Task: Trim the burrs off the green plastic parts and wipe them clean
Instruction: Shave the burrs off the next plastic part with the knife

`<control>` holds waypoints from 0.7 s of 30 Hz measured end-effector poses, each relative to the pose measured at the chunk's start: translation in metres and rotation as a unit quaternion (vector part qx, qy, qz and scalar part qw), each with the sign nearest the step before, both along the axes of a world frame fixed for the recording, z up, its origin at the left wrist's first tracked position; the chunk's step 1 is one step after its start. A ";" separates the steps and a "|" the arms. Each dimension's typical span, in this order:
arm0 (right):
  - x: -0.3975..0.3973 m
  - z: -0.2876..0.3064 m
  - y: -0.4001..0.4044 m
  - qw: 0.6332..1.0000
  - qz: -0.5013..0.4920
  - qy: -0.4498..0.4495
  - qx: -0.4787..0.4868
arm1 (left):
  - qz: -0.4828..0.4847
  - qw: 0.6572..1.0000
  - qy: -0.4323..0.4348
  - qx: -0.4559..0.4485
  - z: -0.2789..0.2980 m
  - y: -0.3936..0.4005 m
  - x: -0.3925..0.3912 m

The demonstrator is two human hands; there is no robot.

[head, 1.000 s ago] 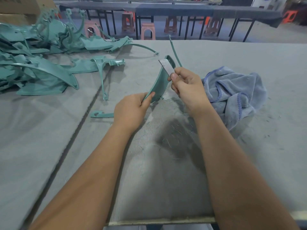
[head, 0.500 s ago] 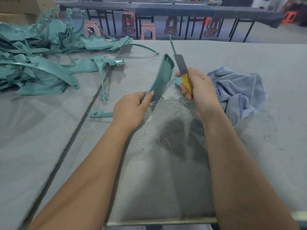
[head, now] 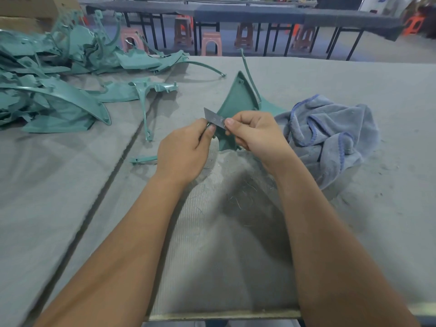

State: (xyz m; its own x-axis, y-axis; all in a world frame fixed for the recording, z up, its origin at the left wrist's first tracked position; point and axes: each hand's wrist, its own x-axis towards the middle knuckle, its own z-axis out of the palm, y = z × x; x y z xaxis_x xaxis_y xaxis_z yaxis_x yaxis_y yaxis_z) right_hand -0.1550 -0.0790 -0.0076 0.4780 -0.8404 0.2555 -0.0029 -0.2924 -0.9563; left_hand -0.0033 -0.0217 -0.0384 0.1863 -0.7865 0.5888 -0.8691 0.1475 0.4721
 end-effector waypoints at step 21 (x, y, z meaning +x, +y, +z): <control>0.007 0.013 -0.006 0.985 -0.155 0.048 -0.057 | 0.011 1.000 -0.002 -0.028 -0.007 0.003 -0.003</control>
State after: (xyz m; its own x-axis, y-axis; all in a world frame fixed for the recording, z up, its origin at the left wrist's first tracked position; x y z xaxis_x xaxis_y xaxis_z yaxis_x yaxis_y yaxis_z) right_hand -0.1477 -0.0845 0.0052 0.2301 -0.9180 0.3230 -0.1968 -0.3690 -0.9083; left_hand -0.0061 -0.0187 -0.0457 0.2008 -0.7479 0.6327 -0.8742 0.1547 0.4602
